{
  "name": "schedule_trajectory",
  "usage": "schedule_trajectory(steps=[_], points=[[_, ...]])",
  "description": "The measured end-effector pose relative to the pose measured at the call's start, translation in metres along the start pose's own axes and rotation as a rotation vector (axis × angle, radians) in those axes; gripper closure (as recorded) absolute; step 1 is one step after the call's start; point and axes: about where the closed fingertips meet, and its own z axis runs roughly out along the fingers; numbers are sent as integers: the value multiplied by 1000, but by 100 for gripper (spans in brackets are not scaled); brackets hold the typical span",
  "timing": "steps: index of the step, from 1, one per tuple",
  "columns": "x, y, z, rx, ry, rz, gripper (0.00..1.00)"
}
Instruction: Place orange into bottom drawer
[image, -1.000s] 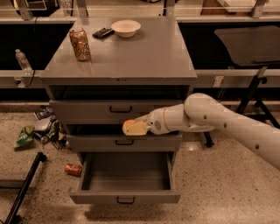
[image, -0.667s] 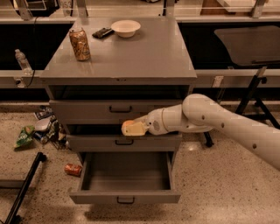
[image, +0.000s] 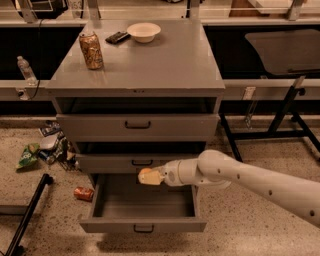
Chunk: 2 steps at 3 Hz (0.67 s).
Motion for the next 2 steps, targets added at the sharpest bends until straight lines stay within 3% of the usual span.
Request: schedule_trajectory(steps=[1, 2], points=[[62, -37, 47, -3, 28, 88, 100], [130, -78, 106, 15, 77, 231, 100]])
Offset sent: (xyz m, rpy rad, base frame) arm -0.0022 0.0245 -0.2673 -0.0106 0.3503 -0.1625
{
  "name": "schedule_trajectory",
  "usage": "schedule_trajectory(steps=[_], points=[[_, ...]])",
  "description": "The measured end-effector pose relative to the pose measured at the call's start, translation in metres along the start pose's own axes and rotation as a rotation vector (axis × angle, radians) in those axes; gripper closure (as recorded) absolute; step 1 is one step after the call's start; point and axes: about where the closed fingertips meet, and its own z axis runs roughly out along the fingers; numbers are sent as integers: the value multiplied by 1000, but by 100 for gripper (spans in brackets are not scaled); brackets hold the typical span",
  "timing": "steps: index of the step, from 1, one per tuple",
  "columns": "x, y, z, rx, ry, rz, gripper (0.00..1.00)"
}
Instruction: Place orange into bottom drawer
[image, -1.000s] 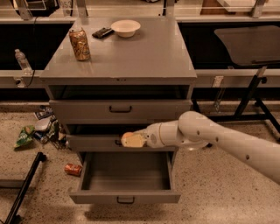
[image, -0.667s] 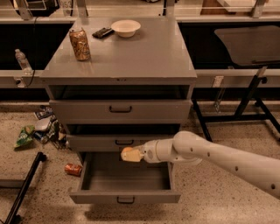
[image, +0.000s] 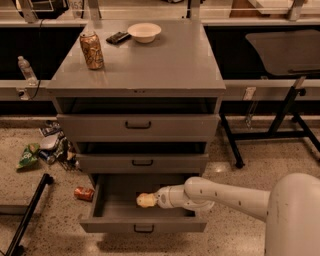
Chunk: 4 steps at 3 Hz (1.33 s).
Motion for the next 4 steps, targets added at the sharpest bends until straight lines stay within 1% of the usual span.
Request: schedule_trajectory(steps=[1, 2, 3, 4], points=[[0, 7, -3, -9, 0, -9, 100], [5, -35, 39, 35, 3, 41, 100], [5, -64, 75, 30, 7, 72, 100], [20, -99, 118, 38, 42, 128, 97]])
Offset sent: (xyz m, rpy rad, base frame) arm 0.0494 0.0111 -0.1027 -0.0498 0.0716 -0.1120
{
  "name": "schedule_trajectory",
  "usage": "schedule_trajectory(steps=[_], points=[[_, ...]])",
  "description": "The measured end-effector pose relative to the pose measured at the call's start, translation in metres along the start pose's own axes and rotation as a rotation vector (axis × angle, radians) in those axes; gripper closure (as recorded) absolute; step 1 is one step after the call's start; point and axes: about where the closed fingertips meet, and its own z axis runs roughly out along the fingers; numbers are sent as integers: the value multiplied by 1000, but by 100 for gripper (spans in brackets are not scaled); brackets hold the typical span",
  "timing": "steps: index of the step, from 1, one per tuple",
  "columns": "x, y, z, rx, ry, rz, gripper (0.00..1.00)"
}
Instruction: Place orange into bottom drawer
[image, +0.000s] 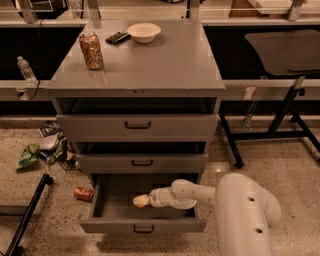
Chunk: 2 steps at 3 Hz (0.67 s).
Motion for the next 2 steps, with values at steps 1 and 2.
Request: schedule_trajectory(steps=[1, 2], points=[[7, -16, 26, 8, 32, 21, 74], [18, -30, 37, 59, 41, 46, 43]])
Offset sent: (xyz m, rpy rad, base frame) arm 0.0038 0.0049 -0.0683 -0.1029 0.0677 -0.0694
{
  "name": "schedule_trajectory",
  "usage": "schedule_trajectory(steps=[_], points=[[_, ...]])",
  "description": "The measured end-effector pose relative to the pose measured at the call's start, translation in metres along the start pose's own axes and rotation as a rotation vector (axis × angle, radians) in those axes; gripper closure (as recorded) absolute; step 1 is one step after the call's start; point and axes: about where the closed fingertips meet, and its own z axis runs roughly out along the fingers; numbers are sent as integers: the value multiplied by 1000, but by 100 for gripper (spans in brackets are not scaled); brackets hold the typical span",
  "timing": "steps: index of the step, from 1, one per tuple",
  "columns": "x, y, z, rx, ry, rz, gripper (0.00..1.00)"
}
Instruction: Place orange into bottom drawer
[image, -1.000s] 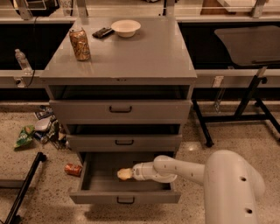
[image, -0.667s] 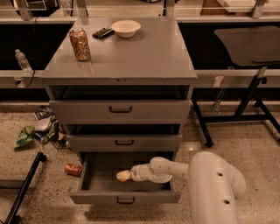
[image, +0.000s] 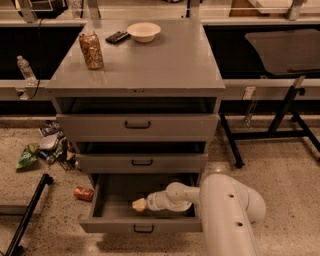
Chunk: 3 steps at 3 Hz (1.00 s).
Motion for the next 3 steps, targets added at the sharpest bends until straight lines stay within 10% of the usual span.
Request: schedule_trajectory(steps=[1, 2, 3], points=[[8, -6, 3, 23, 8, 5, 20], [14, -12, -7, 43, 5, 15, 20], [20, -17, -22, 63, 5, 23, 44]])
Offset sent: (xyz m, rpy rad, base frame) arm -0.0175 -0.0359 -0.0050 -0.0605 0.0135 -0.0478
